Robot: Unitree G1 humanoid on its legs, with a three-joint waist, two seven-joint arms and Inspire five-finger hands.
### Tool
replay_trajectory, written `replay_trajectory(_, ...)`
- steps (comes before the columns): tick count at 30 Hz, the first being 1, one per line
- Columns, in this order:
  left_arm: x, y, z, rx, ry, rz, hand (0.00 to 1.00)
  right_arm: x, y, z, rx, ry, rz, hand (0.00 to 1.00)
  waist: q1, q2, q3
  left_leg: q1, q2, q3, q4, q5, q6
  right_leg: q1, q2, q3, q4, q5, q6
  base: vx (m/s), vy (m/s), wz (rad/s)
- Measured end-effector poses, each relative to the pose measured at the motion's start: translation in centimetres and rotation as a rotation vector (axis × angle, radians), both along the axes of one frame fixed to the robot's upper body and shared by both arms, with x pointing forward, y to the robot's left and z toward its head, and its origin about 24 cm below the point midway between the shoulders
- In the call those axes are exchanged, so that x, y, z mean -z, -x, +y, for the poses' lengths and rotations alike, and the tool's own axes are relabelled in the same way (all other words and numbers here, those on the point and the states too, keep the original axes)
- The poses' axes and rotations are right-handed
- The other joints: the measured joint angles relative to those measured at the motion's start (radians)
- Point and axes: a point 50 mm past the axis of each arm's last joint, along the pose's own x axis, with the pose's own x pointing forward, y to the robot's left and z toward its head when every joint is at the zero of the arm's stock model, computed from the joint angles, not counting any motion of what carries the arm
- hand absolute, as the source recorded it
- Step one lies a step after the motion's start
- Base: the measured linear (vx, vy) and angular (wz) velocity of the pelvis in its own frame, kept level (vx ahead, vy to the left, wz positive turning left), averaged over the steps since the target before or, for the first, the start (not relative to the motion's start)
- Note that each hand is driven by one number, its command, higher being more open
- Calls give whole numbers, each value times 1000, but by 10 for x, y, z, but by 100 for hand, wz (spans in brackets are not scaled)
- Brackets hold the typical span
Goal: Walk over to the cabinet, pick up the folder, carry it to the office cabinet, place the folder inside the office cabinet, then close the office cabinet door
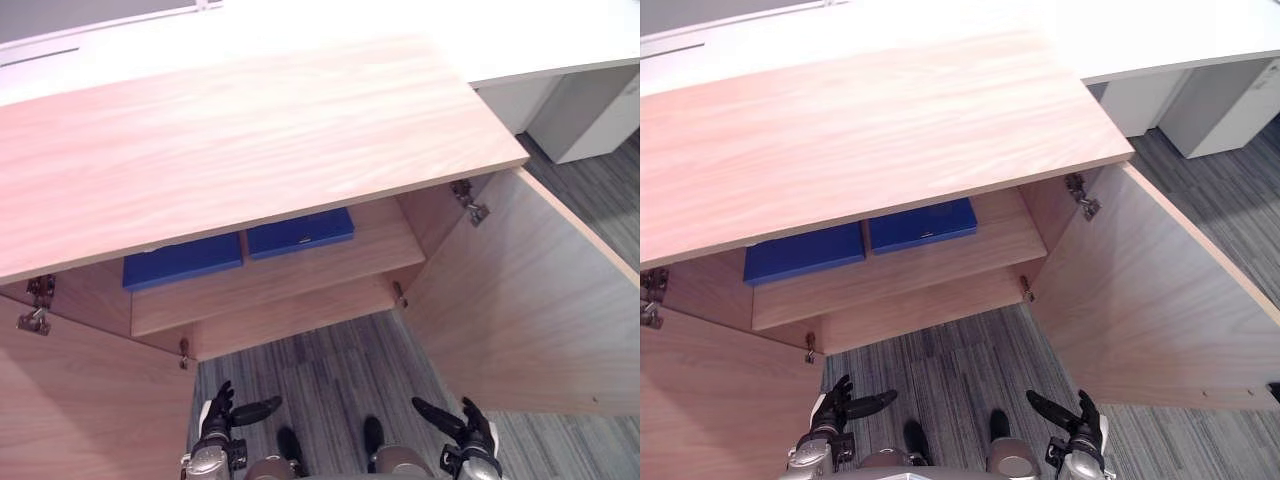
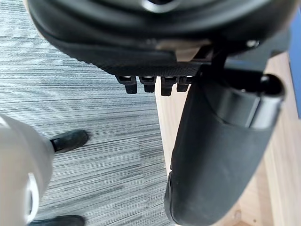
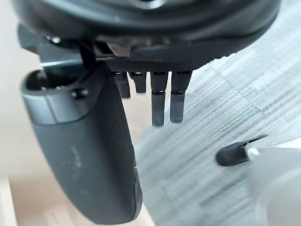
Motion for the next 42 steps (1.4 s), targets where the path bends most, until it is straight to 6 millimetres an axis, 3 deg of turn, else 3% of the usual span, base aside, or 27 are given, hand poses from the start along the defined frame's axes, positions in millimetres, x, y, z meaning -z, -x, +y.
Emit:
replay_trajectory(4, 3, 12, 2, -29, 5, 29, 100, -15, 9, -30, 205, 53, -78, 100, -4, 1, -1, 27, -9, 55, -20, -3, -3, -11, 1, 61, -7, 12, 5, -75, 31, -46)
replay_trajectory(7, 6, 26, 6, -55, 0, 61, 100, -36, 1, -57, 293, 138, -170, 100, -24, 1, -1, 32, -16, 115, -30, -15, -13, -39, 5, 122, -18, 32, 9, -65, 24, -65)
replay_trajectory(11, 9, 35, 7, -56, 6, 88, 100, -67, -25, -89, 301, 245, -286, 100, -25, 5, 1, 31, -21, 158, -5, -39, -2, -64, 11, 218, -50, 73, 16, -10, -10, -71)
replay_trajectory(14, 8, 33, 5, -37, 19, 71, 100, -97, -53, -113, 267, 325, -381, 100, -30, 23, 12, 14, -22, 183, 30, -71, 2, -89, 11, 265, -56, 87, 22, 2, -24, -52)
replay_trajectory(19, 8, 32, 3, -16, 31, 65, 100, -159, -115, -140, 106, 460, -530, 100, -29, 78, 45, -23, -21, 213, 69, -102, 6, -135, 10, 309, -60, 103, 28, 13, -39, -28)
replay_trajectory(24, 8, 29, -6, 35, 45, 56, 100, -188, -161, -129, -132, 503, -569, 100, -27, 117, 70, -47, -16, 216, 99, -126, 3, -162, 17, 338, -72, 124, 37, 20, -38, -25)
replay_trajectory(29, 7, 24, -15, 69, 63, 30, 100, -197, -173, -117, -242, 520, -588, 100, -27, 132, 81, -55, -4, 220, 129, -147, 1, -169, 25, 339, -72, 138, 44, 14, -24, -20)
replay_trajectory(35, 6, 22, -21, 76, 78, 5, 100, -203, -151, -103, -325, 575, -649, 100, -48, 132, 83, -57, 0, 198, 140, -148, 2, -161, 21, 325, -74, 140, 46, -21, -9, 5)
replay_trajectory(38, 7, 23, -20, 94, 64, 17, 100, -204, -137, -82, -368, 574, -714, 100, -73, 117, 93, -53, 4, 197, 145, -148, 2, -152, 22, 323, -82, 144, 45, -12, -5, 0)
replay_trajectory(42, 5, 17, -20, 105, 60, 2, 100, -185, -109, -40, -381, 468, -771, 100, -90, 92, 104, -42, 18, 198, 159, -149, 1, -129, 30, 329, -104, 161, 38, -12, -15, -6)
